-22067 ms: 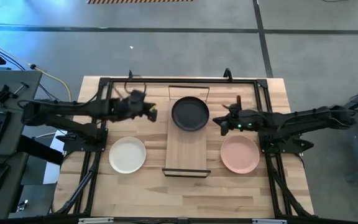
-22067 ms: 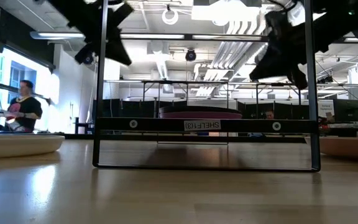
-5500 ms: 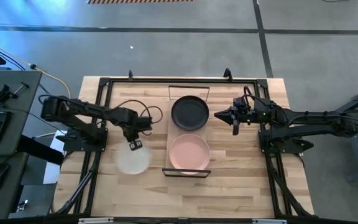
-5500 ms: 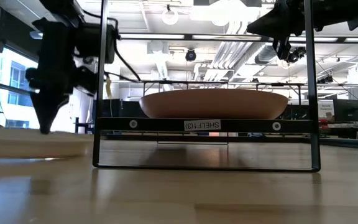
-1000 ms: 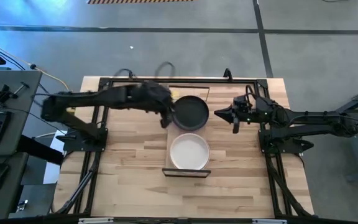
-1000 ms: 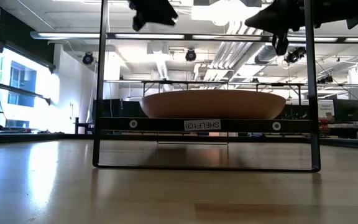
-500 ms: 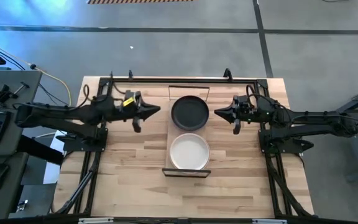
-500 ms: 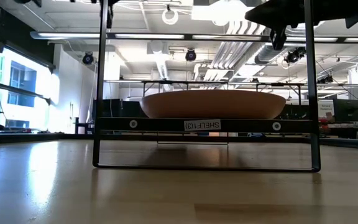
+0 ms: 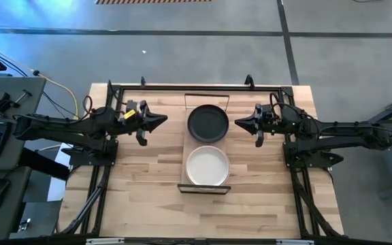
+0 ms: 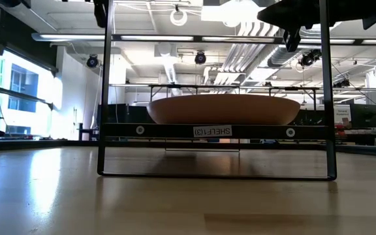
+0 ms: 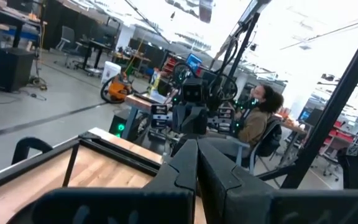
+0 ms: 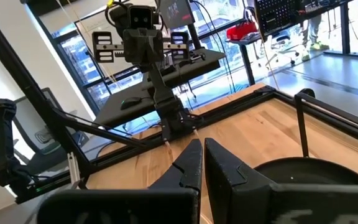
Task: Place and stack plates onto a shelf
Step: Return to Home Position
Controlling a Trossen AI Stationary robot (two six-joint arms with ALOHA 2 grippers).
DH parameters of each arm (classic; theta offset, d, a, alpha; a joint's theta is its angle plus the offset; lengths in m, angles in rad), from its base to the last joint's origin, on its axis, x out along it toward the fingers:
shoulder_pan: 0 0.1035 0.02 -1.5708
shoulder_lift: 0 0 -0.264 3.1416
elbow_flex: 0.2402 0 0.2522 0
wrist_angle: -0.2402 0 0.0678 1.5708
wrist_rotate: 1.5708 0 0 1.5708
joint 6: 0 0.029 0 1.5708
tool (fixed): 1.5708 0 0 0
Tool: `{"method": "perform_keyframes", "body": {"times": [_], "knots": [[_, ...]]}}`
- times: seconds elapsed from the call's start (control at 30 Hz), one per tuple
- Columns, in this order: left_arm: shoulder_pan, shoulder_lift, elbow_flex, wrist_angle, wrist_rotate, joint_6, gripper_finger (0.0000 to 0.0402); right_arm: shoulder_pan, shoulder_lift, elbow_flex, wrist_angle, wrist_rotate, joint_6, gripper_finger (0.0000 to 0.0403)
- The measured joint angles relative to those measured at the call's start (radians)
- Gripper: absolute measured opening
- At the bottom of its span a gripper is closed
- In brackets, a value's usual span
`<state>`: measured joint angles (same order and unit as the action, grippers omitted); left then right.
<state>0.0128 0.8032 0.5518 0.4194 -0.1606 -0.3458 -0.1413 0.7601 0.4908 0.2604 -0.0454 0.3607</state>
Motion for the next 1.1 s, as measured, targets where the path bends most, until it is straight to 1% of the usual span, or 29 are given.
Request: {"method": "perform_keyframes", "body": {"times": [0.33,0.47,0.6,0.8,0.97,1.1], "knots": [[0.000,0.001,0.000,-0.006,0.000,0.001,0.0000,0.000,0.000,0.000,0.000,-0.008,-0.003,0.0000],[0.000,0.001,0.000,-0.005,-0.001,0.033,0.0000,0.000,0.000,0.000,0.000,-0.008,-0.003,0.0000],[0.000,0.001,0.000,-0.004,-0.034,-0.020,0.0000,0.000,0.000,0.000,0.000,-0.001,-0.003,0.0000],[0.000,-0.002,0.000,0.000,-0.034,-0.033,0.0000,0.000,0.000,0.000,0.000,0.000,-0.003,0.0000],[0.000,-0.064,0.000,0.005,-0.021,-0.014,0.0000,0.000,0.000,0.000,-0.001,0.000,0.045,0.0000],[-0.002,-0.127,0.000,-0.005,0.024,0.041,0.0000,0.000,0.000,0.000,-0.002,0.000,0.056,0.0000]]}}
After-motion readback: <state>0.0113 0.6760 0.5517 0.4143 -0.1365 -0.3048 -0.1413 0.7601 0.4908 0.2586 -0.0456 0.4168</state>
